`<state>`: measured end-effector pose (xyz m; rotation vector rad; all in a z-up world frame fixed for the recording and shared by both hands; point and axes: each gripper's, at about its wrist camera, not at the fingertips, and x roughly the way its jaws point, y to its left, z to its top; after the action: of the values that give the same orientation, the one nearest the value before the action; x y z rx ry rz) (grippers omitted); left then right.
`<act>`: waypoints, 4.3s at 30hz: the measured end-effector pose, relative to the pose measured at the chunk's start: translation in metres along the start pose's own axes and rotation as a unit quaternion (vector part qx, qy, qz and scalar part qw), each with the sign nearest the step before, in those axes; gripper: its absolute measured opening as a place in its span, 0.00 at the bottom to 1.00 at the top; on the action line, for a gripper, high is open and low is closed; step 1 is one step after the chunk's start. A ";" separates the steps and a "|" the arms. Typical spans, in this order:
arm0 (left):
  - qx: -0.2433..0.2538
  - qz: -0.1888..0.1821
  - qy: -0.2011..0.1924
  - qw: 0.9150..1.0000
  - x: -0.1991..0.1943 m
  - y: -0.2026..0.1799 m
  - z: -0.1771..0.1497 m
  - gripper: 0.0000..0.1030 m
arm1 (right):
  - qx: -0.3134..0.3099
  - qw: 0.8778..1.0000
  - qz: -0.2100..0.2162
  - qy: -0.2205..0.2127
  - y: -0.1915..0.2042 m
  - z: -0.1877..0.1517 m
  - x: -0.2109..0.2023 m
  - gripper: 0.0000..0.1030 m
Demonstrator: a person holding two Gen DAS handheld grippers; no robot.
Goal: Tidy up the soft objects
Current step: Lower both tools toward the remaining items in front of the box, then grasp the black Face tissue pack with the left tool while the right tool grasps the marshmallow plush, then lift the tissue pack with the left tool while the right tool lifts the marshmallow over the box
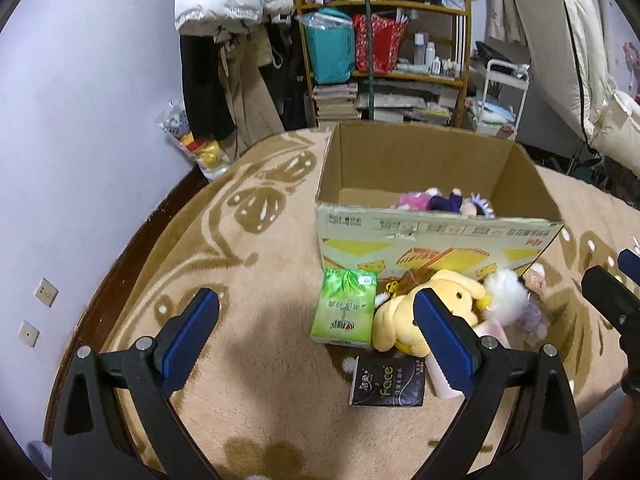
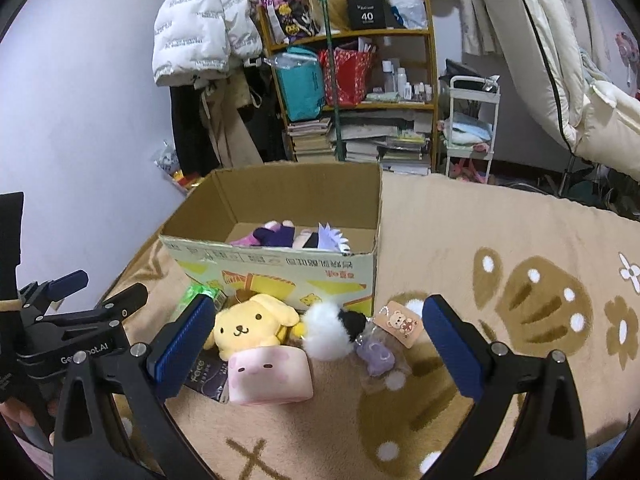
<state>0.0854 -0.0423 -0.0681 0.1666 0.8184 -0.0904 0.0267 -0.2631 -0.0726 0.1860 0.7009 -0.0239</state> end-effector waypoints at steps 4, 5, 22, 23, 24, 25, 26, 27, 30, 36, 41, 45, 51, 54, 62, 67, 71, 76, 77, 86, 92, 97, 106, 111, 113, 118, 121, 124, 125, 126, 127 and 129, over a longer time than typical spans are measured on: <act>0.006 0.002 0.023 1.000 0.018 -0.001 -0.005 0.94 | -0.006 0.999 -0.005 0.032 0.000 -0.005 0.018 1.00; 0.003 -0.002 0.031 1.000 0.022 0.000 -0.005 0.94 | -0.006 0.999 -0.005 0.043 0.000 -0.007 0.024 1.00; -0.001 -0.026 0.106 0.994 0.059 -0.006 -0.010 0.94 | -0.029 0.991 0.006 0.133 0.017 -0.030 0.080 1.00; 0.002 -0.027 0.113 0.993 0.062 -0.008 -0.012 0.94 | -0.032 0.990 0.006 0.138 0.018 -0.032 0.083 1.00; 0.005 -0.024 0.119 0.993 0.064 -0.008 -0.013 0.93 | -0.034 0.989 0.007 0.146 0.019 -0.034 0.085 1.00; 0.007 -0.024 0.123 0.992 0.067 -0.009 -0.014 0.93 | -0.037 0.987 0.007 0.156 0.019 -0.035 0.089 1.00; 0.006 -0.031 0.132 0.991 0.069 -0.010 -0.016 0.93 | -0.039 0.985 0.007 0.165 0.020 -0.038 0.092 1.00; 0.004 -0.038 0.139 0.990 0.072 -0.011 -0.017 0.93 | -0.043 0.984 0.006 0.173 0.022 -0.040 0.095 1.00; 0.008 -0.043 0.151 0.988 0.077 -0.012 -0.020 0.93 | -0.050 0.981 0.005 0.187 0.025 -0.045 0.101 1.00; 0.013 -0.063 0.182 0.981 0.089 -0.017 -0.025 0.93 | -0.028 0.976 0.023 0.215 0.023 -0.052 0.110 1.00; 0.004 -0.077 0.206 0.975 0.098 -0.016 -0.028 0.93 | -0.027 0.967 0.056 0.247 0.029 -0.061 0.115 0.96; 0.002 -0.086 0.219 0.972 0.102 -0.014 -0.031 0.93 | -0.042 0.964 0.067 0.256 0.040 -0.064 0.116 0.84; 0.000 -0.094 0.239 0.966 0.110 -0.015 -0.037 0.93 | -0.034 0.963 0.051 0.264 0.035 -0.064 0.119 0.71; 0.004 -0.099 0.246 0.964 0.112 -0.017 -0.039 0.93 | -0.031 0.962 0.063 0.266 0.035 -0.062 0.117 0.57; -0.004 -0.108 0.266 0.958 0.116 -0.027 -0.044 0.93 | -0.048 0.960 0.054 0.271 0.039 -0.064 0.118 0.57; 0.006 -0.104 0.274 0.956 0.123 -0.034 -0.045 0.93 | -0.062 0.957 0.047 0.281 0.042 -0.068 0.120 0.57; 0.006 -0.101 0.274 0.956 0.124 -0.036 -0.047 0.93 | -0.063 0.955 0.047 0.285 0.040 -0.069 0.120 0.59; 0.008 -0.098 0.274 0.957 0.124 -0.035 -0.047 0.93 | -0.065 0.954 0.048 0.289 0.041 -0.070 0.121 0.59; 0.009 -0.098 0.275 0.957 0.124 -0.035 -0.047 0.93 | -0.064 0.954 0.048 0.289 0.039 -0.070 0.120 0.59; 0.007 -0.091 0.275 0.957 0.126 -0.035 -0.049 0.82 | -0.069 0.955 0.047 0.286 0.044 -0.072 0.122 0.59; 0.024 -0.082 0.271 0.959 0.121 -0.039 -0.051 0.62 | -0.069 0.955 0.046 0.284 0.044 -0.072 0.121 0.59; 0.027 -0.082 0.247 0.965 0.109 -0.037 -0.048 0.61 | -0.063 0.956 0.059 0.281 0.038 -0.068 0.117 0.54; 0.026 -0.055 0.142 0.988 0.063 -0.026 -0.036 0.61 | -0.062 0.967 0.053 0.241 0.033 -0.056 0.095 0.41; 0.017 -0.048 0.084 0.995 0.040 -0.024 -0.025 0.61 | -0.045 0.979 0.055 0.190 0.023 -0.041 0.074 0.40; 0.010 -0.053 0.052 0.997 0.029 -0.025 -0.018 0.61 | -0.041 0.984 0.055 0.162 0.019 -0.034 0.063 0.40; 0.002 -0.046 -0.017 0.999 0.007 -0.021 -0.002 0.61 | -0.036 0.993 0.051 0.102 0.013 -0.021 0.041 0.40; 0.003 -0.040 -0.043 0.998 -0.003 -0.019 0.003 0.61 | -0.023 0.995 0.051 0.077 0.009 -0.017 0.034 0.40; 0.008 -0.036 -0.069 0.997 -0.010 -0.019 0.011 0.61 | -0.018 0.998 0.049 0.038 0.003 -0.008 0.023 0.40; 0.011 -0.034 -0.077 0.996 -0.012 -0.020 0.013 0.61 | -0.018 0.998 0.048 0.026 0.002 -0.005 0.020 0.40; 0.014 -0.031 -0.085 0.996 -0.014 -0.020 0.014 0.61 | -0.017 0.999 0.047 0.014 0.002 -0.002 0.018 0.40; 0.014 -0.027 -0.093 0.995 -0.015 -0.019 0.016 0.61 | -0.014 0.999 0.049 0.002 0.001 0.001 0.015 0.40; 0.004 -0.020 -0.115 0.993 -0.020 -0.019 0.018 0.61 | -0.007 0.998 0.054 -0.021 -0.003 0.009 0.009 0.40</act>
<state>0.0822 -0.0642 -0.0432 0.1435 0.5925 -0.1477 0.0390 -0.2669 -0.0719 0.2085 0.6485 0.0809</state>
